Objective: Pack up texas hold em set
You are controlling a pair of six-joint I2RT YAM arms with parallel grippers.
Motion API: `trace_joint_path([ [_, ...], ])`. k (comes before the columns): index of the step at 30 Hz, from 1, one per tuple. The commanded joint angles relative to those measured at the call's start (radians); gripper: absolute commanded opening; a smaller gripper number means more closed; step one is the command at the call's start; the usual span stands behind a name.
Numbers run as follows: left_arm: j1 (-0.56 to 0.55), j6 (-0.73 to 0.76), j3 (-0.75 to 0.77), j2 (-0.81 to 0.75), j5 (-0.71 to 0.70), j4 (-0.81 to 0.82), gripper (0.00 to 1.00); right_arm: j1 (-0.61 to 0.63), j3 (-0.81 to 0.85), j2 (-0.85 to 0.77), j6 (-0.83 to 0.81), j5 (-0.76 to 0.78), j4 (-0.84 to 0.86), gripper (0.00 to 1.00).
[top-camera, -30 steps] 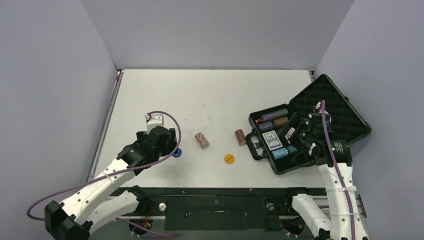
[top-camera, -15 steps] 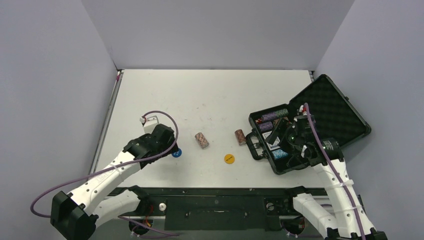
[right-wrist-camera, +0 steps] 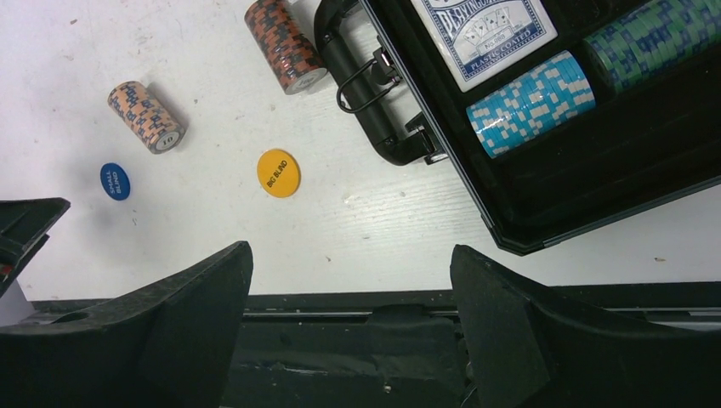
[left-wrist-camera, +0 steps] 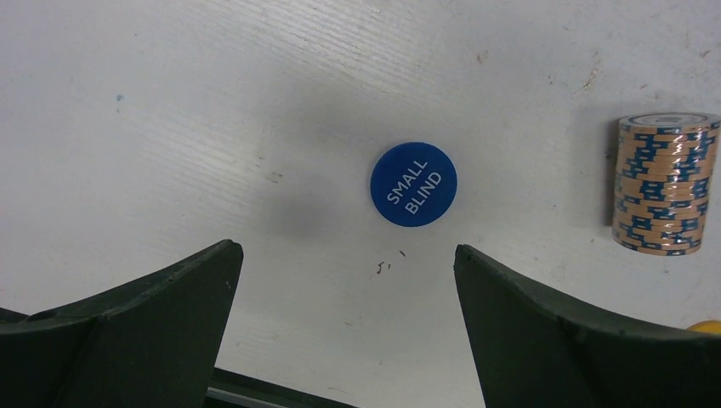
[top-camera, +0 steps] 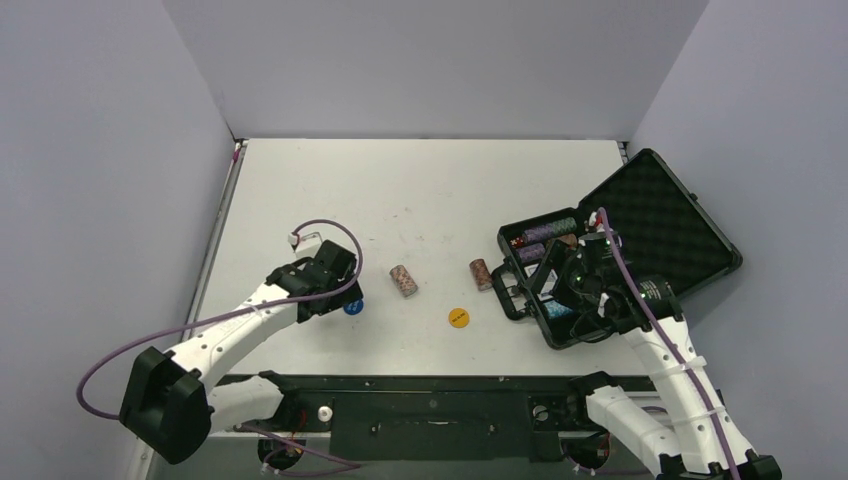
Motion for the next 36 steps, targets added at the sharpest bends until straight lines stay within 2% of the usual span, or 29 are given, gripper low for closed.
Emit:
trace_joint_path([
  [1,0.015,0.077,0.023,0.075,0.059,0.11,0.94,0.008,0.001,-0.017,-0.003,0.036,0.011,0.82],
  [9,0.022,0.139,0.018,0.194,0.095,0.188,0.9,0.009,0.006,-0.039,-0.008,0.014,-0.001,0.82],
  [12,0.025,0.161,0.015,0.224,0.106,0.215,0.85,0.009,0.015,-0.04,-0.002,-0.017,0.008,0.82],
  [16,0.025,0.166,0.014,0.264,0.117,0.236,0.8,0.008,0.031,-0.039,0.007,-0.035,0.013,0.82],
  [23,0.026,0.163,0.012,0.335,0.14,0.265,0.76,0.008,0.041,-0.014,-0.004,-0.039,0.015,0.82],
  [36,0.025,0.176,-0.008,0.363,0.144,0.299,0.67,0.008,0.087,0.035,-0.018,-0.083,0.019,0.82],
])
